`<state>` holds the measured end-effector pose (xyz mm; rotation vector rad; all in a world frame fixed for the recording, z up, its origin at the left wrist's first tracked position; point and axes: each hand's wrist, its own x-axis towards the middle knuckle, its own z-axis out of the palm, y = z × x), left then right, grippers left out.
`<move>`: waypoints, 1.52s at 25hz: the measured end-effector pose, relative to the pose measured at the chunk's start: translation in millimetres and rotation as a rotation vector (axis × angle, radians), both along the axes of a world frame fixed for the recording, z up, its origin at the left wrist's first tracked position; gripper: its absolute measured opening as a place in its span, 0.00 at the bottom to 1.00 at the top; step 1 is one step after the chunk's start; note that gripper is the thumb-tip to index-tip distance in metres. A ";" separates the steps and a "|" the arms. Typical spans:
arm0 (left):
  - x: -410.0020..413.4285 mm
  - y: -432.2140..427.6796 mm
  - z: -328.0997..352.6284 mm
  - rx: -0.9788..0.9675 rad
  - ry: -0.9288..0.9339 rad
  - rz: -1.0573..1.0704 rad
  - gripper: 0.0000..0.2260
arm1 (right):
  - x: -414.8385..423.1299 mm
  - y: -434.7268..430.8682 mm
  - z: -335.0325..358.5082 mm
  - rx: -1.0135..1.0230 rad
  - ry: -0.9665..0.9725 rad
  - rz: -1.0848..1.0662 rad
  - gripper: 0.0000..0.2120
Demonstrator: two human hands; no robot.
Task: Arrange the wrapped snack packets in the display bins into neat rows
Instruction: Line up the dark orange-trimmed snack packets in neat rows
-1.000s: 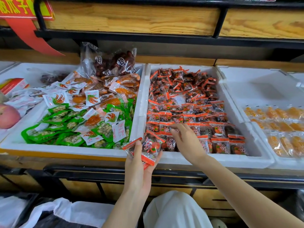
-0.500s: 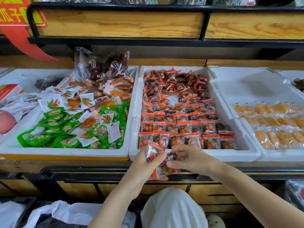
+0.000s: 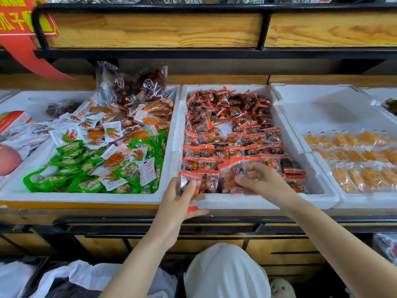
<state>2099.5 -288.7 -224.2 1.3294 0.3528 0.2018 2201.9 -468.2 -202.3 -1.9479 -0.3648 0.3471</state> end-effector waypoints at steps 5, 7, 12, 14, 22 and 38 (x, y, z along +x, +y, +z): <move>1.9 1.7 -0.2 -0.057 0.046 0.037 0.12 | 34.3 17.2 -26.8 -0.313 -0.064 -0.178 0.16; 1.2 2.6 -2.4 -0.068 0.043 0.046 0.10 | 38.5 21.4 -36.2 -0.419 -0.092 -0.155 0.23; 4.2 0.3 -7.3 -0.085 0.059 0.044 0.10 | 38.6 31.7 -37.4 -0.498 -0.133 -0.120 0.23; 6.1 -4.2 -7.0 -0.087 0.061 0.032 0.13 | 37.6 33.9 -39.3 -0.513 -0.139 -0.137 0.22; 5.8 -8.0 -4.1 -0.086 0.043 0.002 0.15 | 37.7 34.9 -40.5 -0.425 -0.152 -0.125 0.22; 7.9 -17.1 -7.3 -0.055 0.040 -0.206 0.15 | -25.1 4.0 -2.2 0.087 -0.040 0.075 0.02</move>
